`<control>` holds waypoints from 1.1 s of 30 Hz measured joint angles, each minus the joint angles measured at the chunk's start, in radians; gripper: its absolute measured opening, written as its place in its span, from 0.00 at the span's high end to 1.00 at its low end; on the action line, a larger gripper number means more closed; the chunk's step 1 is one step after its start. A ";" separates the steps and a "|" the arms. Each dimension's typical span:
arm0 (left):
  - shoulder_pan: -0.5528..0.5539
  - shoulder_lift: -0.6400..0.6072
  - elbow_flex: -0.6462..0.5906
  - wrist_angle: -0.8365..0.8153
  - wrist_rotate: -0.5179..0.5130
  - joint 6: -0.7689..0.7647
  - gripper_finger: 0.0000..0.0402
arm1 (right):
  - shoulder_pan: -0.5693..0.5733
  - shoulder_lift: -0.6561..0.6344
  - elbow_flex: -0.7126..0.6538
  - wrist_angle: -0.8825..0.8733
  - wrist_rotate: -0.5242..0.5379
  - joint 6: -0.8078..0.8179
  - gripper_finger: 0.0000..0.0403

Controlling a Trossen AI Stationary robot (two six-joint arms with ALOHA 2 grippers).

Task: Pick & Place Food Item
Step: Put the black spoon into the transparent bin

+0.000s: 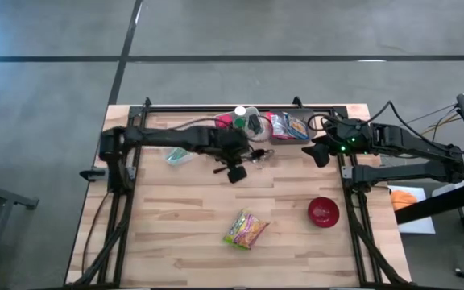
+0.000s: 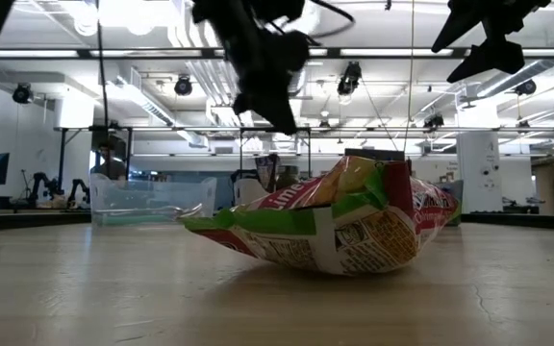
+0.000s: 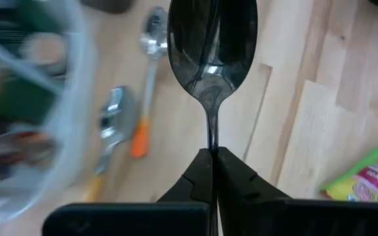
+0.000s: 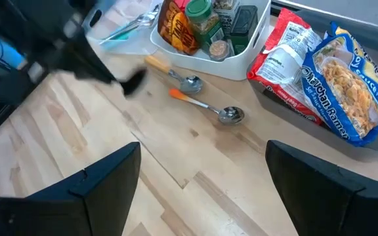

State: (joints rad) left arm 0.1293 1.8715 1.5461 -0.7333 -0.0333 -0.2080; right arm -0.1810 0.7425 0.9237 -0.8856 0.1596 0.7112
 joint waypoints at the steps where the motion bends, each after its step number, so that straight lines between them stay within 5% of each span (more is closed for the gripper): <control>1: 0.009 -0.030 -0.015 -0.010 -0.010 0.001 1.00 | 0.000 0.000 0.000 0.000 0.000 -0.007 0.20; 16: 0.334 -0.500 -0.510 -0.027 -0.099 -0.031 1.00 | 0.000 0.000 -0.001 0.000 0.000 -0.024 0.20; 33: 0.455 -0.512 -0.773 0.178 -0.079 0.080 1.00 | 0.000 0.000 -0.002 0.000 -0.001 -0.011 0.20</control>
State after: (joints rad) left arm 0.5841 1.3594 0.7726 -0.5556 -0.1123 -0.1276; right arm -0.1810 0.7422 0.9222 -0.8860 0.1585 0.7002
